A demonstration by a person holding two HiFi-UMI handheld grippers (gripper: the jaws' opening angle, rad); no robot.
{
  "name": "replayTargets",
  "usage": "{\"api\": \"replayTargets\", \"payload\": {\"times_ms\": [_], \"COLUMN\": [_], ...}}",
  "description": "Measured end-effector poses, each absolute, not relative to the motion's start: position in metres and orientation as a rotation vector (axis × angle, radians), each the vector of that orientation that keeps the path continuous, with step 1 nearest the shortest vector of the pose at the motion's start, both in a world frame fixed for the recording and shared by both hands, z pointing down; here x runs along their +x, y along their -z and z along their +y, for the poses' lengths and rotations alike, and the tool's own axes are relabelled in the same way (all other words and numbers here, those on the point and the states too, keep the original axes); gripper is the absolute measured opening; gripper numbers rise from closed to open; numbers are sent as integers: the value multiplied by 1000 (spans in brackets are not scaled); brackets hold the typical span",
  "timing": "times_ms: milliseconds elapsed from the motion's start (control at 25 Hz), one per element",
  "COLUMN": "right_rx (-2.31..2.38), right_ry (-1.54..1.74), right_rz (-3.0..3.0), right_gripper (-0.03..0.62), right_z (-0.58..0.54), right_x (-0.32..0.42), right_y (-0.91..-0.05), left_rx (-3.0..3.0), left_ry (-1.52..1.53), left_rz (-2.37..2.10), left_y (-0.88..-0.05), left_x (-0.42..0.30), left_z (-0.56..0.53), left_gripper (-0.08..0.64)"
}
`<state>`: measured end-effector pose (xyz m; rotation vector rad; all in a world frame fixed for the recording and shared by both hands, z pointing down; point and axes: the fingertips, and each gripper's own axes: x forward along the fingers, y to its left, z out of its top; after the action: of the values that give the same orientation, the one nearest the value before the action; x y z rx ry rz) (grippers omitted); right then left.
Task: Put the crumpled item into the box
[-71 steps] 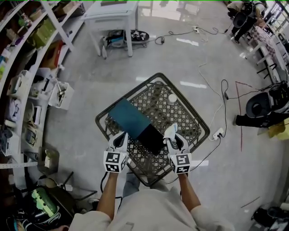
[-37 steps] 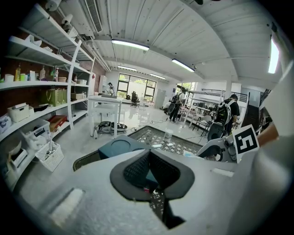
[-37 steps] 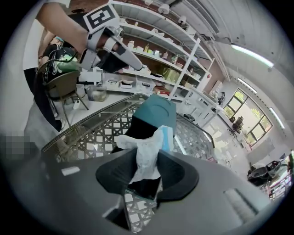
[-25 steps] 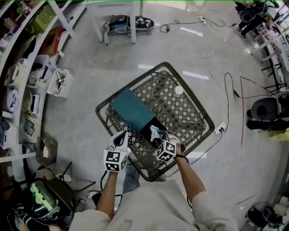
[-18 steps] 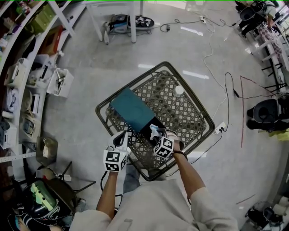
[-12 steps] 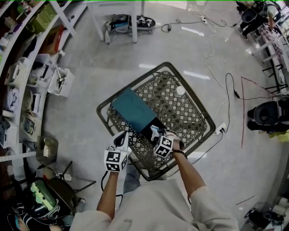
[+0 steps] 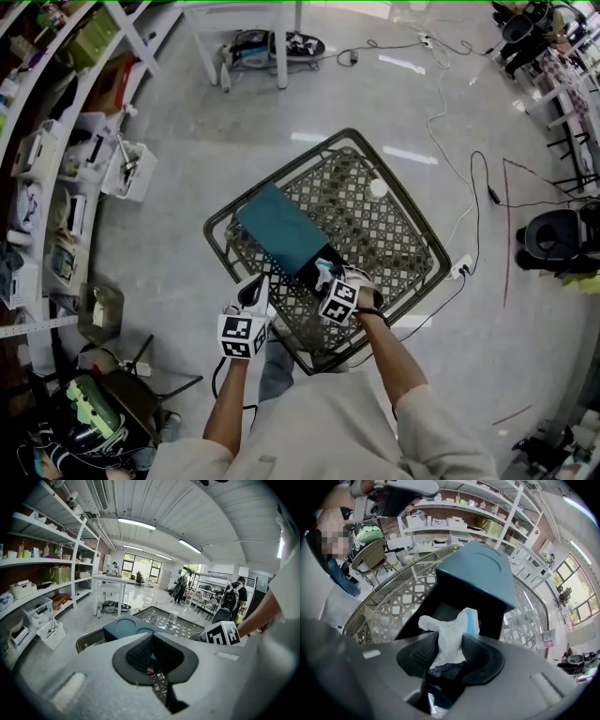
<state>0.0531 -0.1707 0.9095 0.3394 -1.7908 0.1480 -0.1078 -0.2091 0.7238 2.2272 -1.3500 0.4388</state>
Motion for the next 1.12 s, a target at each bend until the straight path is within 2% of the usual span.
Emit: {"api": "replayTargets", "payload": {"times_ms": [200, 520, 920, 1120], "right_rx": [359, 389, 548, 715], "right_ry": [-153, -185, -115, -187], "right_rz": [-1807, -1864, -1937, -2006], "right_gripper": [166, 230, 225, 179], "right_z": [-171, -169, -181, -184], "right_x": [54, 48, 55, 60], "right_y": [-908, -889, -843, -819], "left_rx": [2228, 2245, 2270, 2278], "left_ry": [-448, -444, -432, -429], "left_rz": [-1342, -1336, -1329, -1328], "left_y": [-725, -721, -710, -707], "left_x": [-107, -102, -96, -93], "left_z": [-207, -209, -209, -209], "left_gripper": [6, 6, 6, 6]}}
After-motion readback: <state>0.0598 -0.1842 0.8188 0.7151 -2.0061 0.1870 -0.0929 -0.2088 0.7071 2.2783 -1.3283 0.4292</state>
